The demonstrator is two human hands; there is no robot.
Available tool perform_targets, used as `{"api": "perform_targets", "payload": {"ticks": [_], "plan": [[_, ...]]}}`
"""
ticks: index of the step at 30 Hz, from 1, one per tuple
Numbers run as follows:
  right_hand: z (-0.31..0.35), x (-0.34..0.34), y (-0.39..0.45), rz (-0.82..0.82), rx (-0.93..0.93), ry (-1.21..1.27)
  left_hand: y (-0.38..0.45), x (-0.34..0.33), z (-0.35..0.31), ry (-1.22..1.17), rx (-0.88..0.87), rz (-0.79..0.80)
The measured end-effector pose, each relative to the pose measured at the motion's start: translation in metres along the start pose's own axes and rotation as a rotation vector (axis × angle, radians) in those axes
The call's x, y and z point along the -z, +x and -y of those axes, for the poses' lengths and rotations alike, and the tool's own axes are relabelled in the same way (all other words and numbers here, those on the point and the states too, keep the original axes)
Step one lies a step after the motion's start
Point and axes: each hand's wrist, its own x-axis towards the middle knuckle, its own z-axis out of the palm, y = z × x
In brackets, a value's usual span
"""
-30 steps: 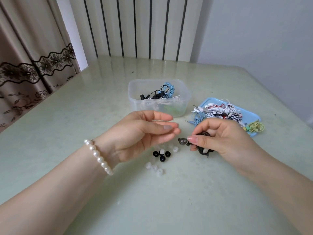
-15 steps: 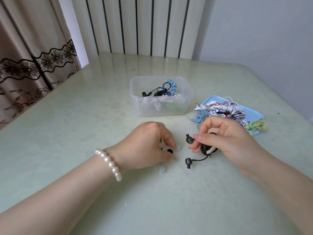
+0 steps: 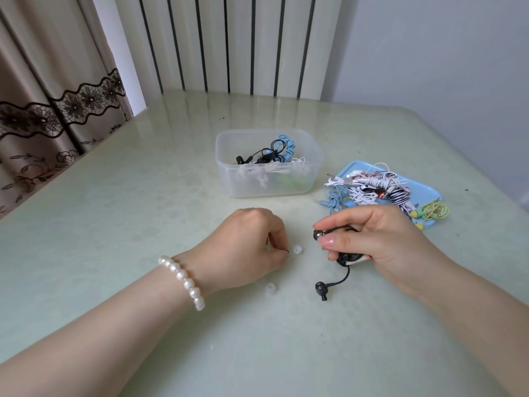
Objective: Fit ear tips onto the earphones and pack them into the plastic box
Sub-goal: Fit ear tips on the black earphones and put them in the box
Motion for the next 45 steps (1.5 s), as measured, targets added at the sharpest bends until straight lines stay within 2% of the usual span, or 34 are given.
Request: {"api": "perform_targets", "payload": {"ticks": [4, 7, 10, 13, 16, 21, 27, 34, 37, 45], "plan": [[-0.001, 0.000, 0.000, -0.045, -0.005, -0.010, -0.001, 0.004, -0.004, -0.226, 0.070, -0.072], [-0.001, -0.001, 0.000, -0.036, 0.019, -0.010, 0.001, 0.007, -0.008, -0.677, 0.177, -0.107], [-0.001, 0.000, 0.000, 0.051, 0.028, 0.153, 0.001, 0.007, -0.014, -1.086, 0.306, -0.028], [-0.002, 0.004, 0.001, 0.195, 0.013, 0.383, 0.000, 0.007, -0.019, -1.288, 0.407, 0.103], [-0.006, 0.005, 0.002, 0.264, -0.007, 0.467, -0.001, 0.006, -0.021, -1.363, 0.437, 0.167], [-0.010, 0.001, 0.004, 0.150, 0.095, 0.330, 0.000, 0.004, -0.022, -1.520, 0.487, 0.194], [0.000, -0.006, -0.005, 0.075, 0.265, 0.157, -0.001, 0.004, -0.022, -1.597, 0.496, 0.184], [-0.003, 0.001, 0.001, -0.039, 0.118, 0.273, 0.000, 0.006, -0.023, -1.692, 0.516, 0.071], [-0.002, 0.003, 0.001, -0.017, 0.092, 0.295, -0.001, 0.006, -0.025, -1.666, 0.525, 0.051], [-0.011, 0.002, 0.005, 0.119, 0.184, 0.415, 0.000, -0.001, -0.026, -1.557, 0.552, 0.021]]}}
